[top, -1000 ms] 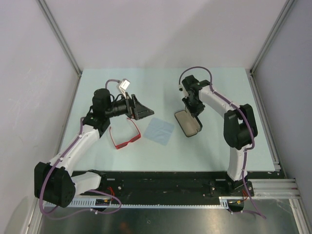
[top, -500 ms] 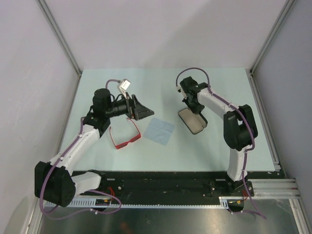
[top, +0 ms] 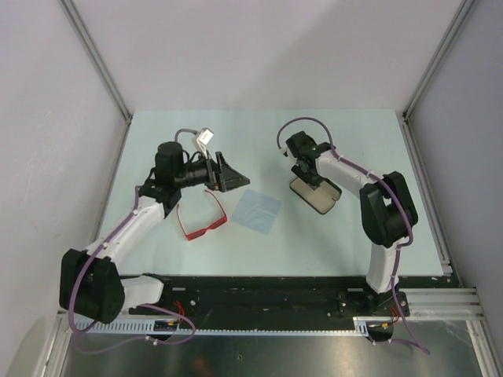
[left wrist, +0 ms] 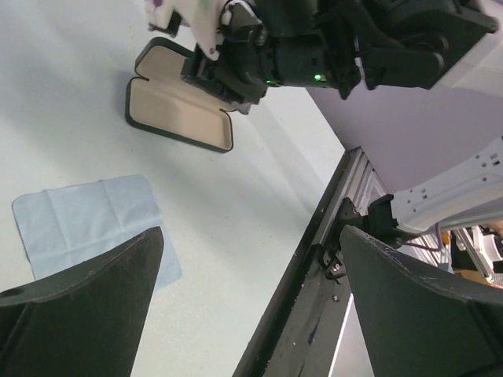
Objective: Organize the sunglasses
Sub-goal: Pick up the corner of the glasses cleaning cloth from the center of the board.
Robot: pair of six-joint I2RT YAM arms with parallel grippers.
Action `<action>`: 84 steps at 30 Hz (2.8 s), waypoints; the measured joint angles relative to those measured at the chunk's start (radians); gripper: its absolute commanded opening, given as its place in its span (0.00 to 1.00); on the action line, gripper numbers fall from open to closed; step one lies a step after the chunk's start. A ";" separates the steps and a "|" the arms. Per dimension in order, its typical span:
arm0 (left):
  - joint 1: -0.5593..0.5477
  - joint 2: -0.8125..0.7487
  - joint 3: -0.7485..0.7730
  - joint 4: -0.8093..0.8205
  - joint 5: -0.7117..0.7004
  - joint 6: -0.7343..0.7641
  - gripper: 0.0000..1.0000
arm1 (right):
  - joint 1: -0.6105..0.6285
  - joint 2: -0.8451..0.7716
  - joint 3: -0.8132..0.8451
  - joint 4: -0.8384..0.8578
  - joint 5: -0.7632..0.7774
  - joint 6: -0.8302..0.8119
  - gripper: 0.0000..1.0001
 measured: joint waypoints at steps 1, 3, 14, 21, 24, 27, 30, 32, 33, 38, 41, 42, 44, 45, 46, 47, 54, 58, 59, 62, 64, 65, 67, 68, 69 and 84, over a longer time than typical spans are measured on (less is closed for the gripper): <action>0.000 0.012 0.000 0.000 -0.004 0.000 1.00 | -0.003 0.000 0.000 -0.001 -0.005 0.000 0.58; 0.000 0.032 0.001 -0.002 -0.010 0.000 1.00 | -0.008 0.000 0.002 -0.004 -0.009 0.004 0.61; 0.000 0.132 0.060 -0.006 -0.043 0.002 0.99 | -0.021 -0.045 0.096 -0.046 -0.032 0.084 0.85; -0.003 0.259 0.129 -0.022 -0.120 0.024 0.88 | -0.005 -0.193 0.193 -0.034 -0.080 0.357 0.70; -0.020 0.319 0.189 -0.082 -0.197 0.068 0.75 | 0.030 -0.258 0.154 0.007 -0.145 0.537 0.62; -0.045 0.367 0.245 -0.136 -0.287 0.111 0.64 | 0.089 -0.317 0.042 0.072 -0.195 0.696 0.54; -0.066 0.422 0.294 -0.193 -0.376 0.141 0.56 | 0.160 -0.314 -0.041 0.090 -0.216 0.832 0.45; -0.073 0.460 0.321 -0.225 -0.414 0.150 0.55 | 0.193 -0.278 -0.054 0.092 -0.216 0.897 0.45; -0.077 0.484 0.335 -0.244 -0.438 0.156 0.54 | 0.202 -0.255 -0.055 0.093 -0.218 0.925 0.45; -0.096 0.586 0.376 -0.313 -0.536 0.169 0.48 | 0.209 -0.163 -0.080 0.127 -0.227 1.032 0.45; -0.109 0.630 0.377 -0.351 -0.560 0.175 0.46 | 0.203 -0.117 -0.088 0.140 -0.239 1.071 0.45; -0.111 0.640 0.377 -0.357 -0.562 0.175 0.46 | 0.200 -0.100 -0.088 0.148 -0.244 1.079 0.44; -0.115 0.666 0.386 -0.373 -0.563 0.175 0.47 | 0.196 -0.066 -0.089 0.164 -0.254 1.094 0.44; -0.116 0.679 0.393 -0.375 -0.562 0.175 0.47 | 0.194 -0.048 -0.089 0.171 -0.261 1.099 0.44; -0.117 0.690 0.399 -0.377 -0.562 0.175 0.46 | 0.192 -0.031 -0.089 0.176 -0.266 1.102 0.43; -0.119 0.704 0.407 -0.380 -0.562 0.175 0.46 | 0.191 -0.016 -0.089 0.181 -0.269 1.106 0.42; -0.122 0.748 0.417 -0.388 -0.563 0.175 0.45 | 0.177 0.035 -0.094 0.193 -0.272 1.112 0.33; -0.123 0.753 0.433 -0.391 -0.571 0.176 0.43 | 0.165 0.050 -0.095 0.210 -0.272 1.111 0.33; -0.124 0.756 0.436 -0.391 -0.575 0.176 0.43 | 0.162 0.053 -0.095 0.212 -0.272 1.111 0.33; -0.124 0.771 0.446 -0.390 -0.578 0.176 0.38 | 0.152 0.065 -0.095 0.215 -0.272 1.111 0.33; -0.124 0.778 0.454 -0.389 -0.578 0.176 0.37 | 0.149 0.069 -0.096 0.216 -0.274 1.111 0.33; -0.125 0.781 0.456 -0.386 -0.577 0.176 0.36 | 0.147 0.069 -0.096 0.220 -0.273 1.110 0.32; -0.126 0.781 0.456 -0.386 -0.578 0.177 0.34 | 0.145 0.071 -0.096 0.225 -0.275 1.110 0.33; -0.126 0.781 0.456 -0.386 -0.579 0.180 0.34 | 0.145 0.071 -0.096 0.227 -0.276 1.109 0.32; -0.127 0.781 0.456 -0.386 -0.579 0.182 0.34 | 0.145 0.072 -0.096 0.229 -0.276 1.107 0.32; -0.150 0.806 0.486 -0.388 -0.587 0.183 0.31 | 0.144 0.080 -0.096 0.260 -0.311 1.093 0.25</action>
